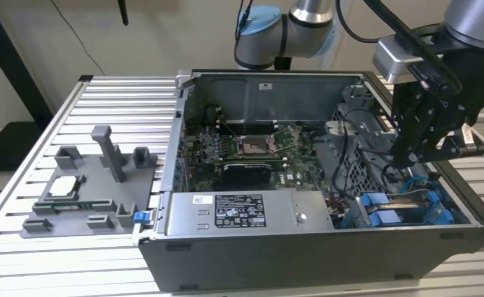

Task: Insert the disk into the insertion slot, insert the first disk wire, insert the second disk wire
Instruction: 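Insert the first disk wire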

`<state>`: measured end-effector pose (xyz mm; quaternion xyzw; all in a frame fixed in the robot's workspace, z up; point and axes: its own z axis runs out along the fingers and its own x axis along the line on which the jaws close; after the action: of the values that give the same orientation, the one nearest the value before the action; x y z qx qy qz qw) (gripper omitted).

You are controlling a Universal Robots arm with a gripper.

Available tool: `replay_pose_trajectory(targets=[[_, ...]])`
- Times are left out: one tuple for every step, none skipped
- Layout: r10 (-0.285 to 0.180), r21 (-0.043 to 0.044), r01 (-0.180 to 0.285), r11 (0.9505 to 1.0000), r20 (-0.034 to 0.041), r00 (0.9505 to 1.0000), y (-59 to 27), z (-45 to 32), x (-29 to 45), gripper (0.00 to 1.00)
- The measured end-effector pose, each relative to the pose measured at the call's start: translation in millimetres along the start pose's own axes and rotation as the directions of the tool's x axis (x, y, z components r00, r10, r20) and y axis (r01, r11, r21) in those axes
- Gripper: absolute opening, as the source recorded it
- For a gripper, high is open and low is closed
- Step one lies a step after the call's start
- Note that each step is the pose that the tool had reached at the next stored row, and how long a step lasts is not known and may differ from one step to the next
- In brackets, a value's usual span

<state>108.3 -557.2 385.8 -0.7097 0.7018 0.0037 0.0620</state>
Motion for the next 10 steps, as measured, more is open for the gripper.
replay_pose_trajectory(targets=[[0.000, 0.0003, 0.000, 1.0000, 0.0002, 1.0000, 0.0, 0.1, -0.1, 0.00], [0.000, 0.0004, 0.000, 1.0000, -0.0001, 1.0000, 0.0, 0.0, -0.2, 0.00], [0.000, 0.0005, 0.000, 1.0000, -0.0002, 1.0000, 0.1, 0.0, -0.2, 0.00], [0.000, 0.0006, 0.000, 1.0000, -0.0002, 1.0000, 0.1, 0.0, -0.2, 0.00], [0.000, 0.0005, 0.000, 1.0000, -0.0002, 1.0000, 0.1, 0.0, -0.3, 0.00], [0.000, 0.0005, 0.000, 1.0000, -0.0001, 1.0000, 0.1, 0.0, -0.3, 0.00], [0.000, 0.0006, 0.000, 1.0000, -0.0001, 1.0000, 0.1, 0.0, -0.3, 0.00], [0.000, 0.0006, 0.000, 1.0000, -0.0001, 1.0000, 0.1, 0.0, -0.3, 0.00], [0.000, 0.0006, 0.000, 1.0000, 0.0000, 1.0000, 0.1, 0.0, -0.3, 0.00], [0.000, 0.0006, 0.000, 1.0000, -0.0001, 1.0000, 0.1, 0.0, -0.3, 0.00]])
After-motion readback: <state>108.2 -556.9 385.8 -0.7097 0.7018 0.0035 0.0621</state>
